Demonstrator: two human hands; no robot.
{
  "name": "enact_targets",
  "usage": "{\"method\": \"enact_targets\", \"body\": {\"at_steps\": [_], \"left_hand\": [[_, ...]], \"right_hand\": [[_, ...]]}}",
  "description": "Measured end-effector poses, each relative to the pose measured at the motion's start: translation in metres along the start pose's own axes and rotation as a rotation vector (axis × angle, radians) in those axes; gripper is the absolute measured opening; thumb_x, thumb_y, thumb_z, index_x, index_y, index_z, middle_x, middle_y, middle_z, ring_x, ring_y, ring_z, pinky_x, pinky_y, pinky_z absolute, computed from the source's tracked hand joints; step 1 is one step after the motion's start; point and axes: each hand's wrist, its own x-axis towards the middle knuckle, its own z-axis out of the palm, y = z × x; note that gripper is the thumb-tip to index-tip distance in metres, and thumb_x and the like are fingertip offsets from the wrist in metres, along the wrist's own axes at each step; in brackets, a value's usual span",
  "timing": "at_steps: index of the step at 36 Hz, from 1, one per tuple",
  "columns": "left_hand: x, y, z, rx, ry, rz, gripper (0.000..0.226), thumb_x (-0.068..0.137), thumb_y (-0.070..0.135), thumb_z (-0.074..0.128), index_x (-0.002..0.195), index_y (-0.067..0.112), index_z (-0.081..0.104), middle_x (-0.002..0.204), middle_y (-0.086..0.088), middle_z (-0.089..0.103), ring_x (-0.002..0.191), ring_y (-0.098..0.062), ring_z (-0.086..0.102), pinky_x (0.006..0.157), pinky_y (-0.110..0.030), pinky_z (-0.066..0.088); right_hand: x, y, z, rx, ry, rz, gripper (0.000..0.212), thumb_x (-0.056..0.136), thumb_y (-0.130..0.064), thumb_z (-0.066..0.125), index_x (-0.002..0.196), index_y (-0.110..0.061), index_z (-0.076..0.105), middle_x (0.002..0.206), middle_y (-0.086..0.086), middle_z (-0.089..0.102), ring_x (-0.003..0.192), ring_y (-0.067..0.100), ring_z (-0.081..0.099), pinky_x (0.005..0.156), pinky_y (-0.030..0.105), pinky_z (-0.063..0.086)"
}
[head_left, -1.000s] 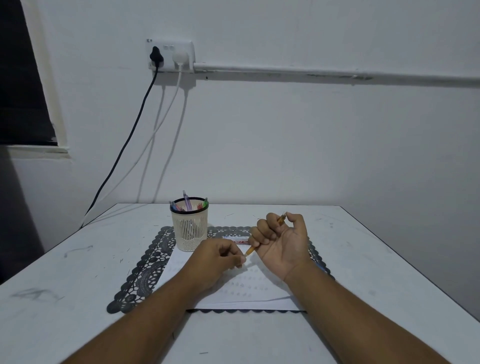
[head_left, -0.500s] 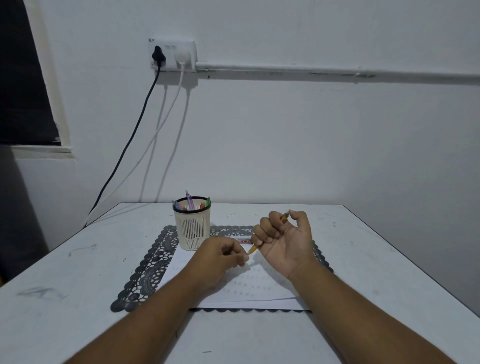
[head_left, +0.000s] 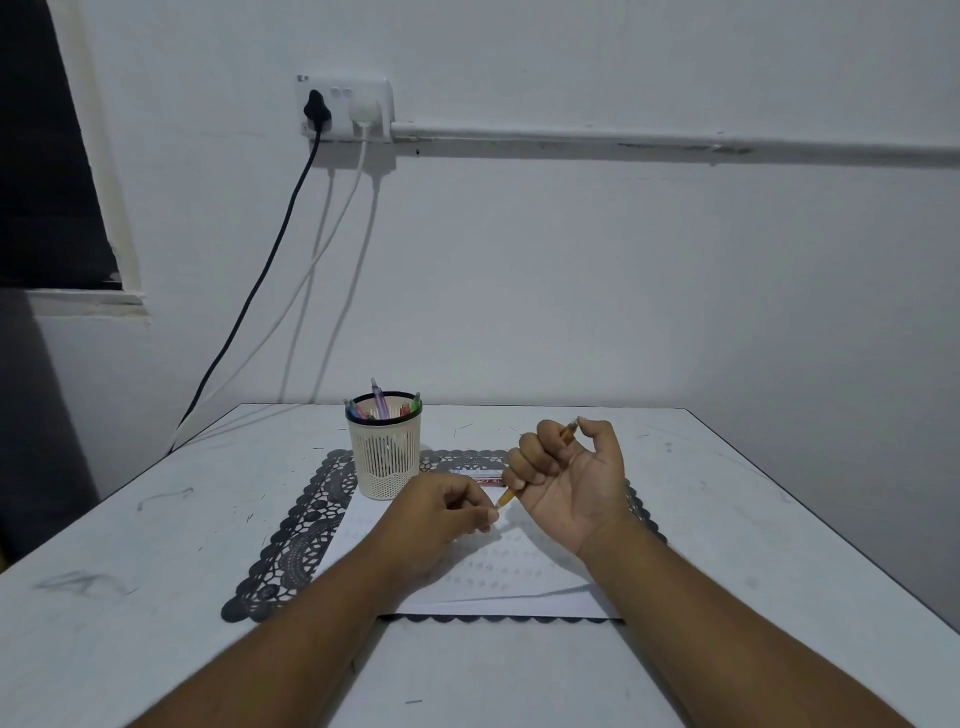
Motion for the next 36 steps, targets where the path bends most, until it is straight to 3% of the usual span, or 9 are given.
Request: {"method": "enact_targets", "body": {"at_steps": [5,14,24,28,31,36], "left_hand": [[-0.0003,0.0007,0.0013,-0.028,0.006,-0.004,0.007,0.084,-0.006,0.074,0.079,-0.009,0.070,0.066,-0.008,0.064,0.063,-0.014,0.052,0.059,-0.019,0.043],[0.0001,0.0000,0.0007,-0.025,0.005,-0.012,0.008,0.084,-0.005,0.075,0.077,-0.001,0.074,0.070,-0.011,0.067,0.065,-0.014,0.056,0.063,-0.023,0.045],[-0.0008,0.0022,0.0001,-0.127,0.004,-0.022,0.002,0.086,-0.010,0.071,0.085,-0.009,0.071,0.075,-0.016,0.063,0.066,-0.015,0.053,0.061,-0.019,0.045],[-0.0004,0.0022,0.0004,-0.155,-0.004,-0.017,0.015,0.088,-0.008,0.070,0.081,0.004,0.076,0.077,-0.016,0.066,0.074,-0.022,0.053,0.067,-0.023,0.045],[0.0004,0.0008,-0.0013,-0.119,0.010,0.004,0.016,0.089,-0.002,0.072,0.080,0.010,0.077,0.076,-0.013,0.068,0.076,-0.023,0.056,0.075,-0.034,0.044],[-0.0037,0.0053,-0.0029,-0.080,0.044,0.039,0.011,0.092,0.005,0.072,0.082,0.008,0.076,0.075,-0.008,0.066,0.076,-0.015,0.057,0.074,-0.027,0.043]], "right_hand": [[0.0003,0.0001,-0.0012,0.001,0.000,-0.003,0.040,0.090,-0.041,0.034,0.058,-0.017,0.031,0.057,0.001,0.023,0.056,0.018,0.022,0.058,0.034,0.024],[0.0000,0.0007,-0.0004,-0.012,0.000,-0.004,0.038,0.089,-0.040,0.037,0.059,-0.017,0.030,0.058,0.001,0.022,0.057,0.018,0.022,0.057,0.034,0.025],[0.0015,0.0000,-0.0028,0.104,0.082,-0.025,0.044,0.092,-0.050,0.041,0.065,-0.016,0.037,0.065,0.001,0.025,0.058,0.018,0.026,0.063,0.034,0.027],[0.0001,-0.0028,-0.0022,0.174,0.111,-0.037,0.044,0.094,-0.050,0.041,0.066,-0.016,0.039,0.066,0.001,0.026,0.059,0.018,0.027,0.064,0.034,0.029],[-0.0007,-0.0035,-0.0015,0.177,0.119,-0.035,0.043,0.095,-0.049,0.043,0.067,-0.015,0.041,0.067,0.001,0.029,0.060,0.018,0.030,0.065,0.033,0.033],[0.0011,-0.0053,0.0012,0.067,0.122,-0.020,0.041,0.100,-0.039,0.048,0.068,-0.013,0.051,0.066,0.005,0.042,0.062,0.021,0.046,0.073,0.039,0.049]]}}
